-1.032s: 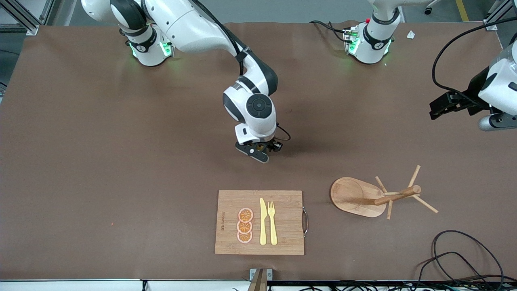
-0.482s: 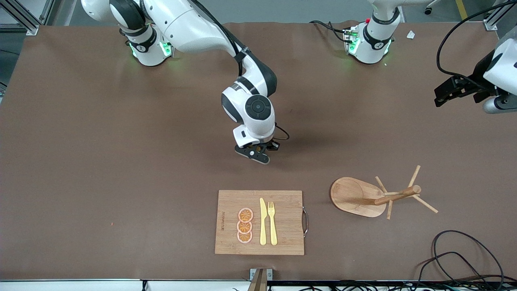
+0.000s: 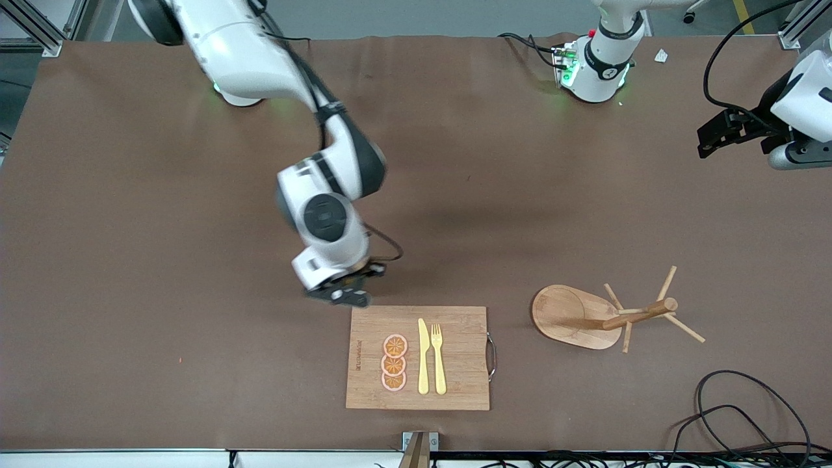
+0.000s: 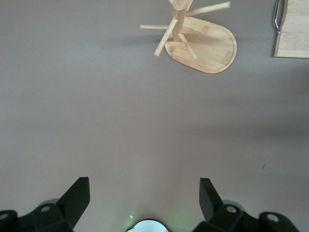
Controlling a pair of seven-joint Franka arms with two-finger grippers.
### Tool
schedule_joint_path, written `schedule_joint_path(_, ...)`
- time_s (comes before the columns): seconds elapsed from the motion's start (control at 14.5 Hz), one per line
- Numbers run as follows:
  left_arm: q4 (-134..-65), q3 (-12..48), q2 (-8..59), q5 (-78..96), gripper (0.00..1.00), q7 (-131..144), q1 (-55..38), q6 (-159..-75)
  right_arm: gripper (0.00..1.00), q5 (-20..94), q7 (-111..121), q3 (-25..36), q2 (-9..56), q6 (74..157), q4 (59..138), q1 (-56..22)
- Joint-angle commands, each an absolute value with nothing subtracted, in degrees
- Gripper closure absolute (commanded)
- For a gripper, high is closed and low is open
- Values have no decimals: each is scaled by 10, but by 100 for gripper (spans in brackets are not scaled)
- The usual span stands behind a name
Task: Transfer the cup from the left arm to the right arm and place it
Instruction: 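Carry the mug with the right gripper away from the cutting board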
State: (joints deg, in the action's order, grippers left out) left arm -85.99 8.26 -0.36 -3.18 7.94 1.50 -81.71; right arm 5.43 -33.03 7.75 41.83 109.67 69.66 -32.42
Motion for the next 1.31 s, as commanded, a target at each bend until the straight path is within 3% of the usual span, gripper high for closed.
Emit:
schedule_joint_path(0.0,-874,79,-19,-27,0,69,12,-815,99,53,-217,66,382,1072,719,-253)
schedule_joint_path(0.48,-871,81,-17,-25,0,69,16,-815,98,56,7,64,376,1092,771,-108)
schedule_joint_path(0.89,-868,80,-15,-25,0,69,18,-815,98,58,158,63,346,1201,899,-70)
schedule_joint_path(1.24,-865,82,-11,-25,0,69,17,-815,92,59,174,62,348,1207,902,-62)
